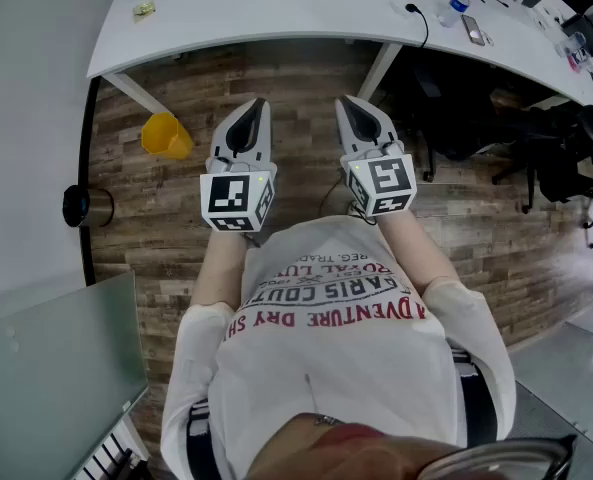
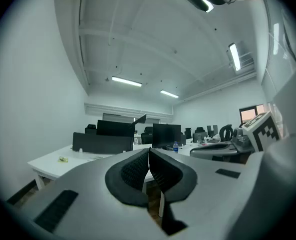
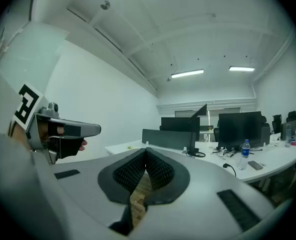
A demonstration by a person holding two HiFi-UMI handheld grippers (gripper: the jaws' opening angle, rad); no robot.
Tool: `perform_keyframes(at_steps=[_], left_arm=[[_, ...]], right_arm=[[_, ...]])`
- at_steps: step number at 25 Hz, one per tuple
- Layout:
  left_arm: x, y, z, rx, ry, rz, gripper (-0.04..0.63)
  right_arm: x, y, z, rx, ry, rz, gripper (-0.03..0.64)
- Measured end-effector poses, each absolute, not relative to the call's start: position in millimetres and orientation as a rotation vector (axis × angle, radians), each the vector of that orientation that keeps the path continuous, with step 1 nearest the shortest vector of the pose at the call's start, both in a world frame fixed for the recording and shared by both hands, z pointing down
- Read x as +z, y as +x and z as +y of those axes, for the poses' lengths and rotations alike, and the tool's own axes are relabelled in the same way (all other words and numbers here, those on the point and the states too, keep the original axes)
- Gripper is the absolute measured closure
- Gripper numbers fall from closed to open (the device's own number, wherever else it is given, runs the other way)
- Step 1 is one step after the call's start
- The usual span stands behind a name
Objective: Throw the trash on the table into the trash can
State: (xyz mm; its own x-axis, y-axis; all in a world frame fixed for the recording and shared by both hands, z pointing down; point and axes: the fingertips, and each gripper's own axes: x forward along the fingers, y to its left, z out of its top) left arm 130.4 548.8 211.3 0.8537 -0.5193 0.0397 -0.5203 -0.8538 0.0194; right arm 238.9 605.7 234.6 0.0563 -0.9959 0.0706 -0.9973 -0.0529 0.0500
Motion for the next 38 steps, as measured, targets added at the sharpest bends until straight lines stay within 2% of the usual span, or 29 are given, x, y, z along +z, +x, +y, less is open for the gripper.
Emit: perform_keyframes(at_steps=[10, 22, 30, 38], left_arm=[[218.7, 132.2, 542.1, 0.067, 3.006, -0.853, 0.571], [242.5, 146.5, 512.3, 0.098, 2.924, -0.857, 0.571], [264.8, 198.2, 436.6, 0.159, 2.904, -0.933, 0.57], [257.8, 314.3, 306.1, 0.154, 2.898, -0.987, 0.569]], right_arm=[[243.0, 240.3, 595.1, 0.037, 2.2, -2.113, 0.591], [278.8, 266.9, 570.6, 0.213, 2.228, -2.104, 0.591], [298.5, 334.3, 491.8, 0.249, 2.226, -2.139, 0.591], [292.0, 465.3, 357.7, 0.262, 2.245, -2.164, 0.591]])
